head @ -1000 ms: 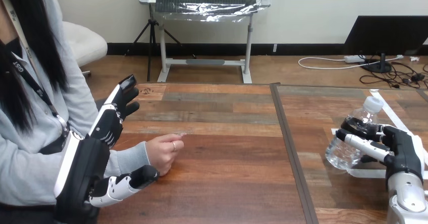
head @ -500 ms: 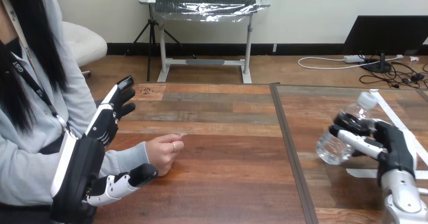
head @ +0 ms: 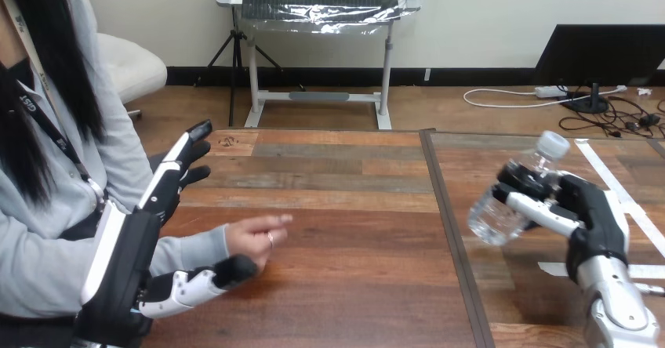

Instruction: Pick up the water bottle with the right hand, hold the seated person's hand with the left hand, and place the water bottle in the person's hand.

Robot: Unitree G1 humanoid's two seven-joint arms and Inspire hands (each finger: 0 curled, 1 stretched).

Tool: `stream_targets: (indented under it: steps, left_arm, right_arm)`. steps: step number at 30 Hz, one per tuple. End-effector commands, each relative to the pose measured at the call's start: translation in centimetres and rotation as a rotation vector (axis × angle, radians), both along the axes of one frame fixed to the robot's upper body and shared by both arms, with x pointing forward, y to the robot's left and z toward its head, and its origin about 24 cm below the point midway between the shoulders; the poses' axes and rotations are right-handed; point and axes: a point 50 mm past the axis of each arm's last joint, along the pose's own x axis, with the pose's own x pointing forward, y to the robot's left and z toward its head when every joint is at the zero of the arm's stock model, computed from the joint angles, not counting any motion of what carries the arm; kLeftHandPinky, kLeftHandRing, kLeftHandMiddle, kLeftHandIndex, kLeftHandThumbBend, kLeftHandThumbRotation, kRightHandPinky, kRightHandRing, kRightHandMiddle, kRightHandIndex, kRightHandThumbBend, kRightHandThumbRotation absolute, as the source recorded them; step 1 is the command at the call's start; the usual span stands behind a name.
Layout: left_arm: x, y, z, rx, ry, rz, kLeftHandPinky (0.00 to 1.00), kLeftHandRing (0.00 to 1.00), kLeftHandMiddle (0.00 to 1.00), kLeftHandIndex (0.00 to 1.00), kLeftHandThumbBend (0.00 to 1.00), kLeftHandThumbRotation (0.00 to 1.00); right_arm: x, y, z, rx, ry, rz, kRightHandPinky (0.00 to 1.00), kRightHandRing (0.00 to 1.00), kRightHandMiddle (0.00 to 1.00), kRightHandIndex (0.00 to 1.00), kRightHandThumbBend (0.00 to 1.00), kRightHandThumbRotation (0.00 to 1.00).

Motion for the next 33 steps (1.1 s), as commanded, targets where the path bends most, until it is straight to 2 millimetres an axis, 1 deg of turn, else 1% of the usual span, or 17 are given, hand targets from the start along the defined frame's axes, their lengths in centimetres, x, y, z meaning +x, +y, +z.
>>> stream_targets:
  steps: [1,9,15,16,18,24,25,29,33]
  left_arm:
    - [0.5,0.7,1.7,0.104,-0.043,0.02,0.88,0.94,0.96,0.94,1.0,0.61]
    - [0.7,1.3,2.4,0.238,-0.011,0.065,0.91,0.95,0.96,0.95,1.0,0.55]
    - [1.0,1.9,2.9,0.329,0.024,0.088,0.91,0.94,0.95,0.95,1.0,0.52]
    - [1.1,2.0,3.0,0.34,0.029,0.089,0.9,0.94,0.95,0.94,1.0,0.49]
    - [1.2,2.2,3.2,0.375,0.038,0.097,0.9,0.94,0.95,0.94,1.0,0.48]
    - [1.8,2.9,3.7,0.485,0.05,0.112,0.88,0.93,0.93,0.93,1.0,0.43]
    - [1.9,2.9,3.7,0.508,0.052,0.117,0.87,0.91,0.92,0.92,1.0,0.42]
    - [2.5,3.5,4.0,0.607,0.088,0.12,0.85,0.89,0.89,0.9,1.0,0.4]
    - [2.9,3.9,4.3,0.69,0.111,0.122,0.82,0.85,0.85,0.86,1.0,0.36]
  right_arm:
    - [3.3,1.4,4.9,0.003,-0.233,0.063,0.36,0.42,0.5,0.49,0.71,0.0]
    - [3.7,2.4,5.5,0.012,-0.272,0.117,0.33,0.39,0.49,0.48,0.72,0.0]
    - [4.0,3.0,5.9,0.017,-0.295,0.146,0.33,0.39,0.48,0.47,0.74,0.0]
    - [4.1,3.1,5.9,0.016,-0.302,0.152,0.33,0.39,0.47,0.47,0.74,0.0]
    - [4.1,3.3,6.1,0.016,-0.318,0.17,0.33,0.39,0.47,0.47,0.75,0.0]
    - [4.2,3.8,6.5,0.02,-0.35,0.208,0.32,0.38,0.46,0.46,0.74,0.0]
    - [4.2,3.9,6.5,0.022,-0.355,0.213,0.32,0.38,0.46,0.46,0.75,0.0]
    - [4.3,4.3,6.7,0.046,-0.373,0.235,0.32,0.38,0.45,0.45,0.75,0.0]
    - [4.3,4.5,6.9,0.049,-0.39,0.252,0.32,0.38,0.45,0.45,0.75,0.0]
